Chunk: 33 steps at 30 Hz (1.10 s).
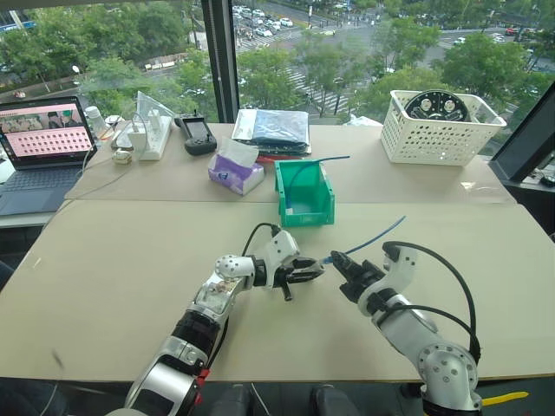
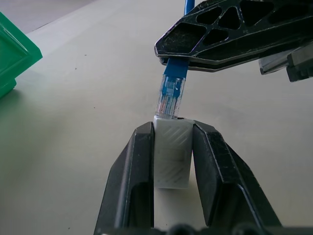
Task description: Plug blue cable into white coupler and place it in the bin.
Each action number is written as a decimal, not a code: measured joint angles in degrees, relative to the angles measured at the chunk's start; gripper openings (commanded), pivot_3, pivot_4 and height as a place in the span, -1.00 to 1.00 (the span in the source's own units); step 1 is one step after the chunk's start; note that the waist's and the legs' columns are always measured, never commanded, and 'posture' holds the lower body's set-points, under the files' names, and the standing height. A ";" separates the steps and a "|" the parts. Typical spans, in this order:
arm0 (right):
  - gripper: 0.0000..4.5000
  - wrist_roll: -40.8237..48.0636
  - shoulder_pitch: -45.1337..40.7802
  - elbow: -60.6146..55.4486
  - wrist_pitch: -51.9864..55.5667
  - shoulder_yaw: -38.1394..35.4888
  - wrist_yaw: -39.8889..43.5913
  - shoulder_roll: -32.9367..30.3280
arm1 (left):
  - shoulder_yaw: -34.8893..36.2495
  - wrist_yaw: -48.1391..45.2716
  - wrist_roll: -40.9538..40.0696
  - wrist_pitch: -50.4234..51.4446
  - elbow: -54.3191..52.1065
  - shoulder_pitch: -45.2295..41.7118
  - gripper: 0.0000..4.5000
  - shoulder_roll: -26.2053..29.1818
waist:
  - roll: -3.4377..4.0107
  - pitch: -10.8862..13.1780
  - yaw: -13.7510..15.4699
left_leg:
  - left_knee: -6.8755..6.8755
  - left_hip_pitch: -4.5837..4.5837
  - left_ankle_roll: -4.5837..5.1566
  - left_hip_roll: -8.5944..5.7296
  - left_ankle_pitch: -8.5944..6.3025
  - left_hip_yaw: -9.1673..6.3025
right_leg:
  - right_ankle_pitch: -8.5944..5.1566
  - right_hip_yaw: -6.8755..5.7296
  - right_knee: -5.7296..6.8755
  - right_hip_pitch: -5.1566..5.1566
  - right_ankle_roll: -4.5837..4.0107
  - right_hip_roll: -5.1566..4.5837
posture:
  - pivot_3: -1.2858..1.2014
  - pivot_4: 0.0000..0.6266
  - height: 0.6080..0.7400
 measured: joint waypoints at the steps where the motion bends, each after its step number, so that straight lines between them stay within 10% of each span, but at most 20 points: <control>1: -1.00 0.00 0.17 0.00 0.00 -0.03 0.00 0.07 | 0.06 0.09 0.00 -0.02 0.08 0.00 -0.70 -0.02 | 0.00 0.00 -0.01 | 0.03 0.01 0.00 0.00 0.00 0.00 | 0.00 0.01 0.04 0.00 0.00 0.00 | 0.03 -0.52 1.00; 33: -1.00 -3.38 -1.00 -0.09 4.27 1.93 5.87 -6.85 | 0.51 -1.43 -0.06 0.73 0.40 0.09 -0.70 -0.59 | 0.00 0.00 0.00 | 0.54 -0.02 0.00 0.03 0.00 -0.01 | -0.05 0.03 0.40 0.00 0.04 0.02 | 0.03 -0.52 1.00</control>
